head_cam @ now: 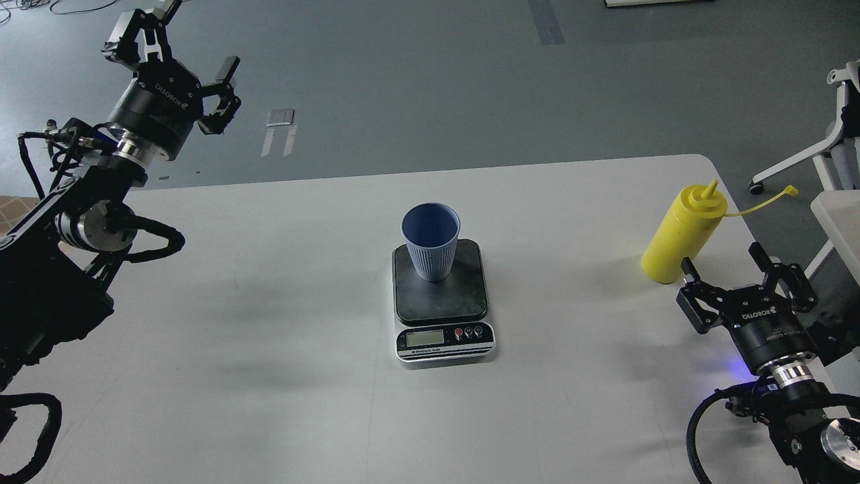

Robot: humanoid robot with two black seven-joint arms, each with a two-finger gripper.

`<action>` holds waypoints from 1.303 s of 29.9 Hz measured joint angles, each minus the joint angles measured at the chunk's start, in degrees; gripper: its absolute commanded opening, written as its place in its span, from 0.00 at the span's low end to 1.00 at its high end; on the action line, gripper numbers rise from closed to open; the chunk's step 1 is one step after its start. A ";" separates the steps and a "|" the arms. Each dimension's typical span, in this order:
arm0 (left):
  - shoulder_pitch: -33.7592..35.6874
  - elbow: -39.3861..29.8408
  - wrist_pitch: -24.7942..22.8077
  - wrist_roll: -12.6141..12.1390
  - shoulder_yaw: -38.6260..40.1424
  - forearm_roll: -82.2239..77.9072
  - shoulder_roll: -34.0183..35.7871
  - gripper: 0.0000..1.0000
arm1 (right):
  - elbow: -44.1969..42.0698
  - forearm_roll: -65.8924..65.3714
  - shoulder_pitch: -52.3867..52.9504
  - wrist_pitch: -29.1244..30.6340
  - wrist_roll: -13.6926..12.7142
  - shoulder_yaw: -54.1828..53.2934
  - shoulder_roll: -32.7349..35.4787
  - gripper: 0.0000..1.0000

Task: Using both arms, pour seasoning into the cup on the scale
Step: 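Reach the right gripper to the yellow squeeze bottle and grasp it, then lift the yellow bottle and invert it over the blue cup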

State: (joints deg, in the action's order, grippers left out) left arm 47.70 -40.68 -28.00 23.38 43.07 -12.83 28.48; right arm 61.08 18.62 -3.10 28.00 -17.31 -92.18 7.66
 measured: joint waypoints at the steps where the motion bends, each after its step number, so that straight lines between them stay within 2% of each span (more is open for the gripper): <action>1: 0.02 0.00 0.00 0.00 0.00 0.00 0.00 0.98 | -0.40 -0.15 0.46 0.00 0.00 0.02 0.00 1.00; 20: 0.46 0.00 0.00 -0.03 -0.01 -0.17 -0.09 0.98 | -8.82 -1.28 8.66 0.00 0.28 2.33 -2.70 1.00; 26: 0.47 0.00 0.00 -0.02 -0.07 -0.25 -0.14 0.98 | -13.29 -1.23 11.75 0.00 0.45 2.30 -2.92 0.97; 31: 0.46 0.00 0.00 -0.02 -0.10 -0.26 -0.19 0.98 | -16.06 -1.29 13.19 0.00 0.45 2.44 -3.31 0.87; 33: 0.47 -0.01 0.00 -0.02 -0.10 -0.30 -0.24 0.98 | -16.33 -1.35 13.32 0.00 0.45 2.44 -3.40 0.58; 34: 0.47 -0.01 0.00 -0.02 -0.10 -0.32 -0.26 0.98 | -16.35 -1.36 13.33 0.00 0.45 2.44 -3.44 0.54; 39: 0.46 -0.01 0.00 -0.02 -0.11 -0.34 -0.24 0.98 | -16.39 -1.47 13.45 0.00 0.50 2.45 -3.64 0.52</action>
State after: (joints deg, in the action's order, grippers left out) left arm 48.16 -40.70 -28.00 23.35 42.96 -13.18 28.23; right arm 44.69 17.15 10.35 28.00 -16.81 -89.74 4.03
